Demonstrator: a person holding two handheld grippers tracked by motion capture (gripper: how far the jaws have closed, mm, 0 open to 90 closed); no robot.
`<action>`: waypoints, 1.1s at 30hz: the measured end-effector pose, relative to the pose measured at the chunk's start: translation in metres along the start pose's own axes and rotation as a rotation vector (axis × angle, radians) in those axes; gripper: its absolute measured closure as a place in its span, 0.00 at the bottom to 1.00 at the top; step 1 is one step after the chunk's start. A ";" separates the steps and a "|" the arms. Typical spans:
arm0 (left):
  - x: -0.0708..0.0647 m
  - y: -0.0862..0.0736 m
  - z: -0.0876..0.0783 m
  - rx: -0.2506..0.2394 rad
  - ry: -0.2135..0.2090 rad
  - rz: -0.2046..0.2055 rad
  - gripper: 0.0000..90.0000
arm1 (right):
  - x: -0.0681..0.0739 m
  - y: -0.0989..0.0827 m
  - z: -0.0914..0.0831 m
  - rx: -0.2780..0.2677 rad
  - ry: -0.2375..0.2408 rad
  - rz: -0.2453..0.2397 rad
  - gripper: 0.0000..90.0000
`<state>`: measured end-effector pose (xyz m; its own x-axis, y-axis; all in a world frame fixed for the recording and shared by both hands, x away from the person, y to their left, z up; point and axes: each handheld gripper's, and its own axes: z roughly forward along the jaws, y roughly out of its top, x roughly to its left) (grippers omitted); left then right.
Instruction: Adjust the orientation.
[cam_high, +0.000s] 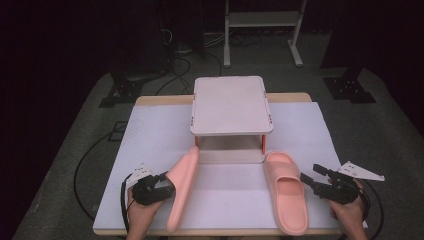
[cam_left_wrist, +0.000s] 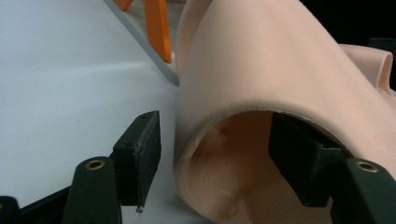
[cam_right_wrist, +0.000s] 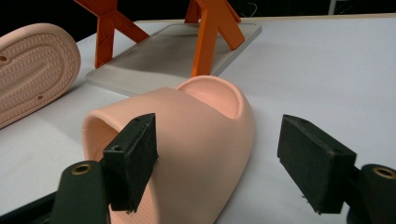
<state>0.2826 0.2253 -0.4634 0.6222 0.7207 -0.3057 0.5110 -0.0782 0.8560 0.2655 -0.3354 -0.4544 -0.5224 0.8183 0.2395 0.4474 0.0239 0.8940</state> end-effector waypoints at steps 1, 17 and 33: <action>-0.001 0.001 0.001 -0.001 -0.003 -0.002 0.38 | 0.000 0.000 0.000 0.000 0.001 -0.001 0.31; -0.013 0.005 0.019 0.005 -0.052 0.002 0.37 | 0.000 0.000 -0.002 -0.011 0.015 -0.005 0.31; -0.015 0.004 0.026 0.019 -0.069 0.037 0.36 | 0.004 -0.002 -0.007 -0.029 0.064 -0.031 0.31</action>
<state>0.2906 0.1963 -0.4655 0.6801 0.6677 -0.3027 0.4977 -0.1173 0.8594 0.2571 -0.3363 -0.4529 -0.5818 0.7788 0.2344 0.4094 0.0314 0.9118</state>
